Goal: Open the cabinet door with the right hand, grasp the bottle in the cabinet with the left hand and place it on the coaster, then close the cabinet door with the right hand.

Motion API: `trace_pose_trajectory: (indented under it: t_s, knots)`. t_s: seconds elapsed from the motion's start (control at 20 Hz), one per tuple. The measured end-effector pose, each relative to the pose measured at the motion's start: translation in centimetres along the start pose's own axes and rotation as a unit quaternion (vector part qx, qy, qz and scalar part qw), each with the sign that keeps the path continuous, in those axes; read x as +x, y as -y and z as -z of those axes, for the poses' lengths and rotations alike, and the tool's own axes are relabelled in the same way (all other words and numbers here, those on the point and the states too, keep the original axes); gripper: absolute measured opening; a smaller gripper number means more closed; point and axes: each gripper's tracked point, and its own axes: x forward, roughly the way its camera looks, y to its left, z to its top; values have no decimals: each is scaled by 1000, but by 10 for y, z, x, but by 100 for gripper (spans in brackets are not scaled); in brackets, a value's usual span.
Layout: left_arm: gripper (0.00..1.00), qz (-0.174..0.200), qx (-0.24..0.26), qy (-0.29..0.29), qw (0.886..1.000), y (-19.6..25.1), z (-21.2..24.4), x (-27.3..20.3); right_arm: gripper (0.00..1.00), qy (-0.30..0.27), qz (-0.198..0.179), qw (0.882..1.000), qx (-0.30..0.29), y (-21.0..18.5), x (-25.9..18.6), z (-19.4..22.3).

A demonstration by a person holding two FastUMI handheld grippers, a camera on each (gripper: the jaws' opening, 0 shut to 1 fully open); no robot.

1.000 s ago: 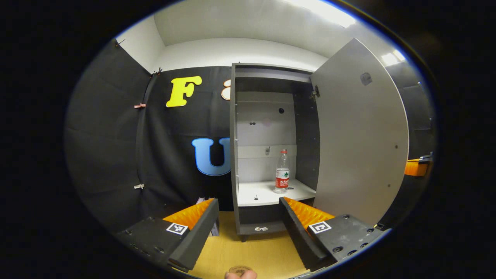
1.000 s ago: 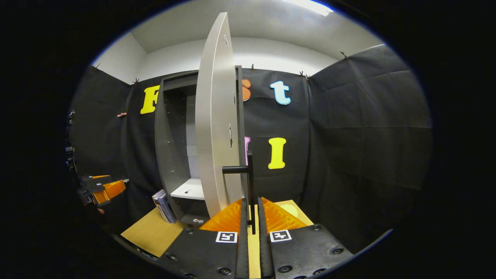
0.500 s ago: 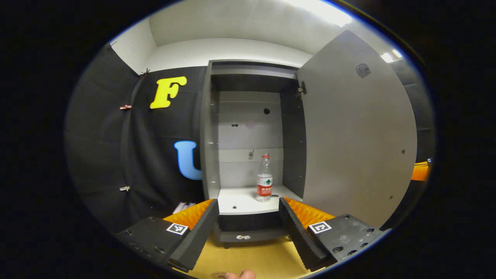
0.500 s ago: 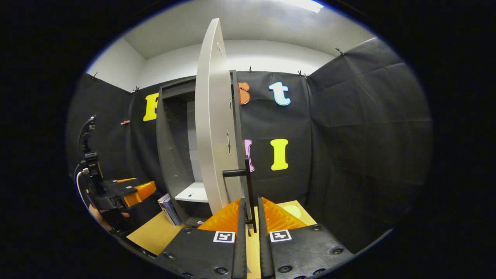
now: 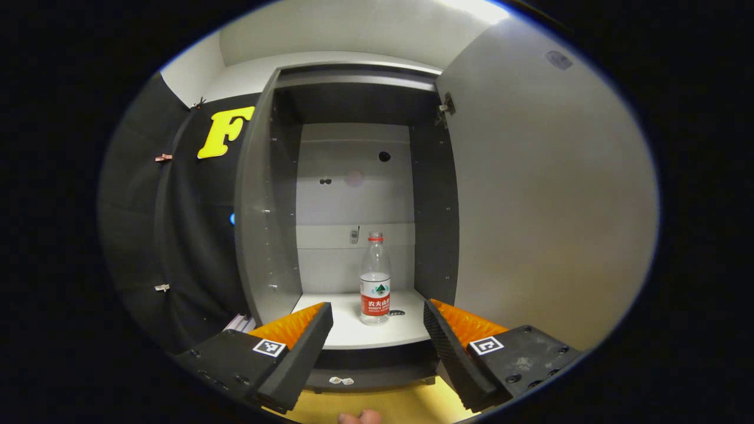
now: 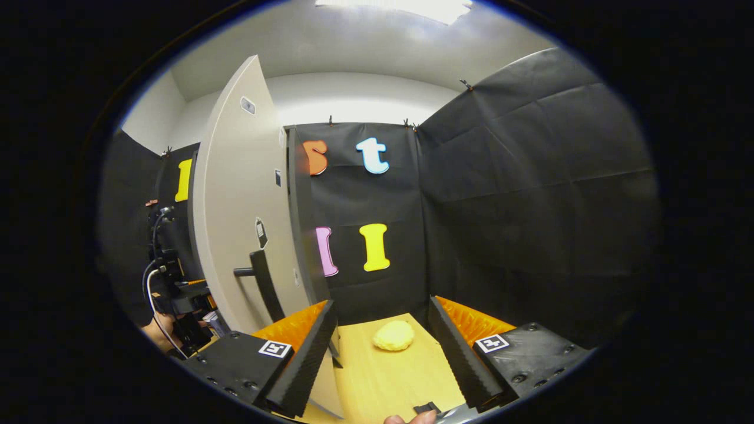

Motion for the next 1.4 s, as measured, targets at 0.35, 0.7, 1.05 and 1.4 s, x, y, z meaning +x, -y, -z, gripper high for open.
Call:
trace_pose_trajectory:
  t_s: [0.35,0.7,1.05,1.4]
  knots:
    - [97,-14,8,4,1000,3,10,91,97,-11,13,999,-51,24,3,14]
    - [97,-40,-3,-17,999,-5,34,166,97,-6,25,997,-69,34,14,15]
    - [98,-49,9,-26,998,-9,51,210,98,-22,44,996,-69,51,24,24]
    - [75,-59,15,-33,998,-16,52,215,98,-20,58,996,-67,58,25,24]
